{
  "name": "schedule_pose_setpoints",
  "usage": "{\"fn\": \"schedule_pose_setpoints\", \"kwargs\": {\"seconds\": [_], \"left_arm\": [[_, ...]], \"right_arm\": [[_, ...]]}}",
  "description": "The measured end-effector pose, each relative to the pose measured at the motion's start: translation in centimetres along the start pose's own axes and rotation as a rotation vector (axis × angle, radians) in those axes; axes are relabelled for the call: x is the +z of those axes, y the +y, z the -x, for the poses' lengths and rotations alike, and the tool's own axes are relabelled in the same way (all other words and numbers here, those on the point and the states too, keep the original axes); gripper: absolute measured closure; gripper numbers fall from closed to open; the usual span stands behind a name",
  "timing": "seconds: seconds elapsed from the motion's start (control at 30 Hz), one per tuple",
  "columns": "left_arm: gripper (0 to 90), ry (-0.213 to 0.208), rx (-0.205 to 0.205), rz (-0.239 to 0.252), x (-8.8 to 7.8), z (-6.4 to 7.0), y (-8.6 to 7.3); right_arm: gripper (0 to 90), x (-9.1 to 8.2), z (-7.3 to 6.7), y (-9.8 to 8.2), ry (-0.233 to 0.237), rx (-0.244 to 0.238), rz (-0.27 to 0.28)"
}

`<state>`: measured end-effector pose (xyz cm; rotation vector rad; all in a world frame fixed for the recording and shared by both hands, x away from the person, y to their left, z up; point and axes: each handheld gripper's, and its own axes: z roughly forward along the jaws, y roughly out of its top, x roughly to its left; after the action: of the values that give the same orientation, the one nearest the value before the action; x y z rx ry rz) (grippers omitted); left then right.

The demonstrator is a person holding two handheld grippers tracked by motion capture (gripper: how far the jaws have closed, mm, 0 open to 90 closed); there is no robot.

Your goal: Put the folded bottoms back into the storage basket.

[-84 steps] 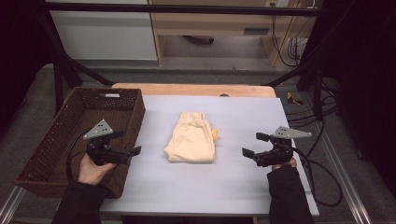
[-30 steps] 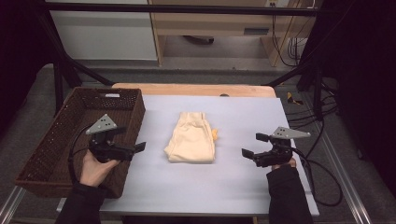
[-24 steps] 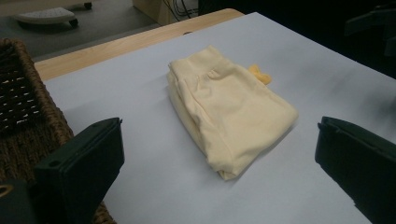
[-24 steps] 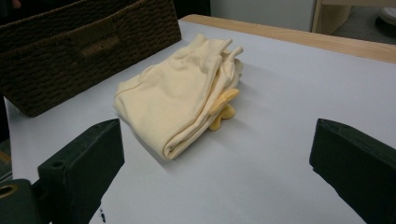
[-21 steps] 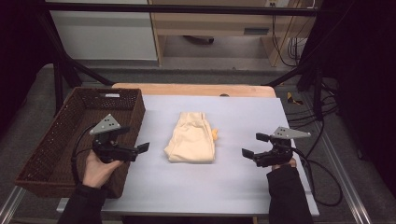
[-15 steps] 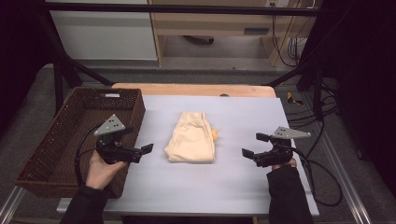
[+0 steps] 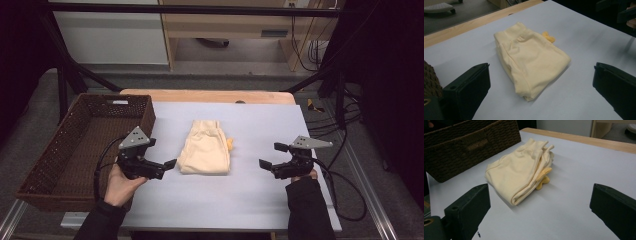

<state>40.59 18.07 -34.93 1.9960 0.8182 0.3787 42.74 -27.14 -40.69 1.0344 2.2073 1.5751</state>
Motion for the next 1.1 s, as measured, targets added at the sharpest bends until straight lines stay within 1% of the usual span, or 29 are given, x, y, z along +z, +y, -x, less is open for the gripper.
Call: {"fn": "schedule_pose_setpoints", "kwargs": {"seconds": [0.07,0.1,0.13,0.27,0.33,0.47,0.53,0.77,0.83,1.1], "left_arm": [[1.3,0.001,0.006,-0.012,0.6,0.4,-0.1],[1.3,0.001,0.006,-0.012,0.6,0.4,-0.1],[1.3,-0.009,0.008,-0.024,1.0,0.6,-0.1],[1.3,-0.01,0.017,-0.037,1.6,1.1,-0.2],[1.3,-0.012,0.018,-0.047,2.2,1.4,-0.3],[1.3,-0.006,0.018,-0.053,2.7,1.4,-0.5],[1.3,-0.014,0.01,-0.061,3.1,1.4,-0.6],[1.3,-0.013,0.002,-0.067,3.9,1.4,-0.6],[1.3,-0.02,-0.003,-0.073,4.3,1.4,-0.6],[1.3,-0.013,-0.004,-0.078,5.0,1.3,-0.4]], "right_arm": [[3.3,0.0,0.0,0.0,0.0,0.0,0.002],[3.3,0.0,0.0,0.0,0.0,0.0,0.002],[3.2,0.0,0.0,0.0,0.0,-0.001,0.002],[3.2,-0.1,0.1,0.0,0.0,-0.001,0.002],[3.2,-0.1,0.1,0.0,0.003,-0.001,0.004],[3.3,0.0,0.0,0.0,0.003,0.0,0.001],[3.3,0.0,0.0,0.0,0.003,0.001,0.002],[3.3,-0.1,0.1,-0.1,0.001,0.001,0.003],[3.3,0.0,0.1,-0.1,0.003,0.001,0.002],[3.3,0.1,0.1,-0.2,0.0,0.001,-0.006]]}}
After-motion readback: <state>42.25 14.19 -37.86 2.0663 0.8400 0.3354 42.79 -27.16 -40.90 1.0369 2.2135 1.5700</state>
